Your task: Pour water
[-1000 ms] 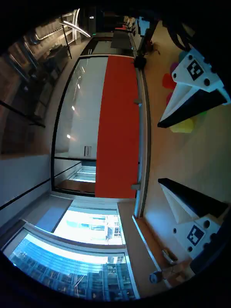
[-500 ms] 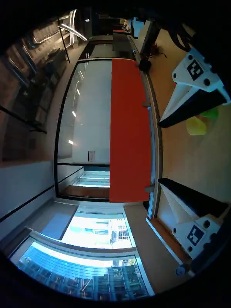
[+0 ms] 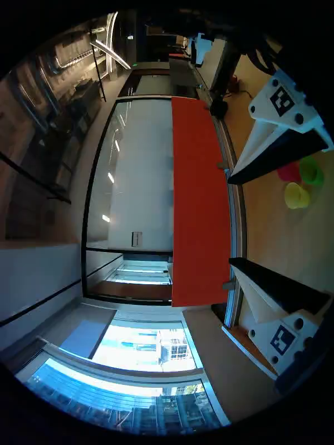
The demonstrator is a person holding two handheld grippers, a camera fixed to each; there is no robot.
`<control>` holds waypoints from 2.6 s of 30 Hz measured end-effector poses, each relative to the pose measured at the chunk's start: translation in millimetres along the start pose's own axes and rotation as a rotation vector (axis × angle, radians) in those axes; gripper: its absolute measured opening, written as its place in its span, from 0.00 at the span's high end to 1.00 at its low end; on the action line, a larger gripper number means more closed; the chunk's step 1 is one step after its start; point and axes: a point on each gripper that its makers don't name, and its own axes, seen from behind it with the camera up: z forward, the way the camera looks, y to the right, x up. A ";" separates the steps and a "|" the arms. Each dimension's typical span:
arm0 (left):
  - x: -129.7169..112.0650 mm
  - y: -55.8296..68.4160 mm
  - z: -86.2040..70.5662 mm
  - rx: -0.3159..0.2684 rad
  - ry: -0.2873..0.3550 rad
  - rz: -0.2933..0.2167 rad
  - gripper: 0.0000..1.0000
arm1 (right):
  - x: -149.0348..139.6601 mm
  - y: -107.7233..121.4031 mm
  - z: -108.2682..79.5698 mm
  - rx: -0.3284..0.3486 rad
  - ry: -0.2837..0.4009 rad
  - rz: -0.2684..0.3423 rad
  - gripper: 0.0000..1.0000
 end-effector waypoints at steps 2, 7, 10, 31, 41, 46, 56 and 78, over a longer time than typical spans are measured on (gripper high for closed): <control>2.7 3.5 0.6 -0.018 -0.001 0.000 0.03 | 2.9 -2.1 -0.7 0.012 0.005 0.001 0.01; 5.1 15.4 3.0 -0.078 -0.003 0.014 0.03 | 5.1 -11.0 -1.3 0.071 0.010 0.012 0.01; 4.7 23.5 4.1 -0.118 -0.009 0.019 0.03 | 6.2 -17.3 -1.6 0.115 0.013 0.021 0.01; 9.1 85.6 4.8 -0.444 -0.029 -0.070 0.03 | 24.7 -98.3 -29.3 0.517 0.012 0.025 0.01; 9.0 102.7 1.3 -0.528 -0.036 -0.077 0.03 | 25.2 -116.2 -35.6 0.610 0.001 0.012 0.01; 0.6 106.7 -0.5 -0.553 -0.053 -0.052 0.03 | 16.0 -122.1 -39.0 0.647 -0.024 -0.013 0.01; -24.3 109.4 -1.2 -0.569 -0.112 0.007 0.03 | -12.9 -128.7 -48.8 0.700 -0.090 -0.092 0.01; -110.5 104.9 9.9 -0.585 -0.260 0.097 0.03 | -89.2 -139.2 -58.4 0.763 -0.231 -0.165 0.01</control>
